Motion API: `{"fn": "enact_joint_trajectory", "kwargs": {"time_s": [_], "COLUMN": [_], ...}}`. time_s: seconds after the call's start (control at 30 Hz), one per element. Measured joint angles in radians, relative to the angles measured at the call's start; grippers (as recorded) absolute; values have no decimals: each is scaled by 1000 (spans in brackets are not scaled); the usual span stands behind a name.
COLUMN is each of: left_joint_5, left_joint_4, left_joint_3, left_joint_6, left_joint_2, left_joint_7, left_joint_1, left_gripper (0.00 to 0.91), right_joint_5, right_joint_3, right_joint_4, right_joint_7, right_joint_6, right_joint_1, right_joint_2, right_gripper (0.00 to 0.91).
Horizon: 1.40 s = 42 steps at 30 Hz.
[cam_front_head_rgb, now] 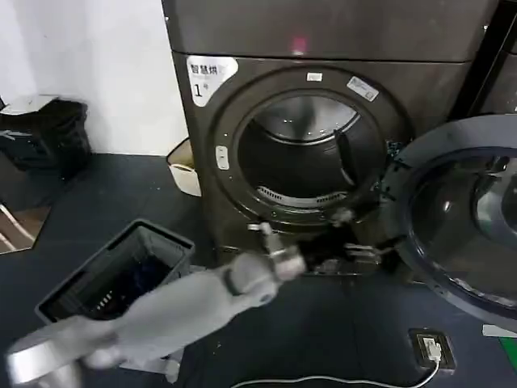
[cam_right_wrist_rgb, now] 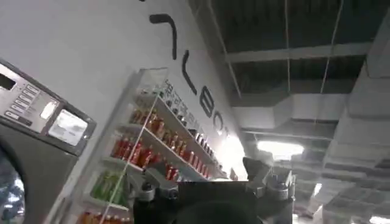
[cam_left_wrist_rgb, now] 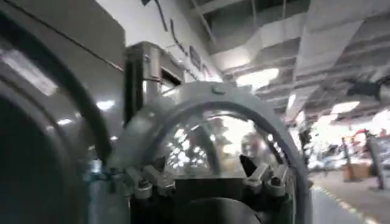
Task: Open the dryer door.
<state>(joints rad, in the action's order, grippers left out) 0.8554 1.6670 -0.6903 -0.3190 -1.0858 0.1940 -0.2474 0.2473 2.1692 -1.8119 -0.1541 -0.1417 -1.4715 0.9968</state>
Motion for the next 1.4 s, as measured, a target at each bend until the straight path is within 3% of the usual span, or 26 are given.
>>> {"fn": "enact_joint_trajectory", "kwargs": {"time_s": [0.43, 0.63, 0.93, 1.27, 1.4], "left_joint_5": [15, 15, -73, -178, -226], "left_joint_4": [327, 419, 341, 225, 219], "left_joint_3": [147, 295, 512, 536, 602], "left_joint_6": [338, 426, 446, 440, 444], "left_joint_2": [520, 711, 953, 1108, 1176], "left_joint_7": [-76, -58, 96, 181, 212], "left_joint_1": [-129, -253, -417, -489, -606], "left_gripper": [907, 907, 907, 907, 907], "right_joint_5": [-108, -113, -144, -129, -123], "right_joint_3": [32, 42, 27, 28, 32], "right_joint_4": [-44, -73, -75, -69, -65], "right_joint_7": [5, 2, 1, -1, -3], "right_joint_6": [19, 13, 19, 20, 20], "right_joint_1": [26, 38, 54, 47, 42], "right_joint_2": [0, 1, 6, -2, -2], "right_gripper": [907, 907, 907, 907, 907]}}
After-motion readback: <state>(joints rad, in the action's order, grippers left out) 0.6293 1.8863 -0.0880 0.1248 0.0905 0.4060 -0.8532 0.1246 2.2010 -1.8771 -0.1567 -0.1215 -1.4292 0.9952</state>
